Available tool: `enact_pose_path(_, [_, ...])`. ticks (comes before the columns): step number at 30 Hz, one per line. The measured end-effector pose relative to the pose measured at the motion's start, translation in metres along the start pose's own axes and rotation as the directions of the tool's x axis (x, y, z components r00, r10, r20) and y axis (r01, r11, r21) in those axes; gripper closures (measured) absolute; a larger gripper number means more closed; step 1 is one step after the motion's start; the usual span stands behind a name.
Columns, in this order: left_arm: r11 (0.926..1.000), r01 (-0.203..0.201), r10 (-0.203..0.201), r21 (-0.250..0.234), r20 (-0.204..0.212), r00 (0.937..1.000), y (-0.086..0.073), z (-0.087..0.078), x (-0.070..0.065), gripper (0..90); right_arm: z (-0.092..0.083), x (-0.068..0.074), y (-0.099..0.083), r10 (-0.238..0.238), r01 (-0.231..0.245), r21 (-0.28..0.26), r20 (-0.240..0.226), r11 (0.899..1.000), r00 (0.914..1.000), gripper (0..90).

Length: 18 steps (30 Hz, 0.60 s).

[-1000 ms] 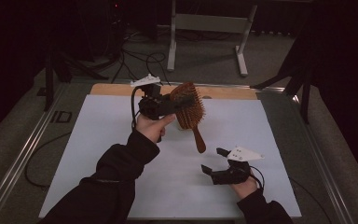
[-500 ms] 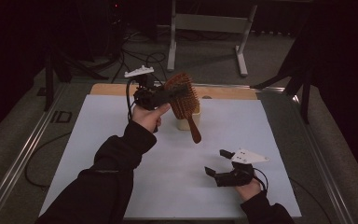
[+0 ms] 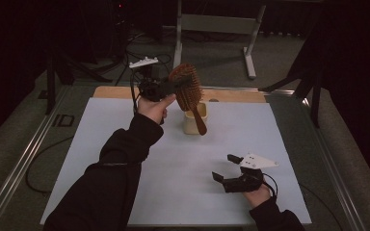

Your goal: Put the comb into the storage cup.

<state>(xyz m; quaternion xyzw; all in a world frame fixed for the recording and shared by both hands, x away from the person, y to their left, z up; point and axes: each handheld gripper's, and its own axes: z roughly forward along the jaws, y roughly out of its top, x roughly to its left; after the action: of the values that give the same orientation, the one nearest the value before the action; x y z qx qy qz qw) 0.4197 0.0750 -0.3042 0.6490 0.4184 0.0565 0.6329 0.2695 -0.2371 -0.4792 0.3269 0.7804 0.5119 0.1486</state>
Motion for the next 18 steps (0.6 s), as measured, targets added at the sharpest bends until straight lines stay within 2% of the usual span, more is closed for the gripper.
enact_pose_path(10, [0.9996,-0.007,0.006,-0.028,-0.039,0.9992,0.014,0.008,0.009,51.6,-0.001,0.000,0.001,-0.017,0.017,-0.001,-0.005,1.000,0.9998,9.9])
enact_pose_path(18, [0.9989,-0.011,0.007,-0.045,-0.075,0.9972,0.024,0.013,0.016,51.6,-0.002,0.000,0.000,-0.012,0.012,0.000,-0.007,1.000,0.9999,9.9])
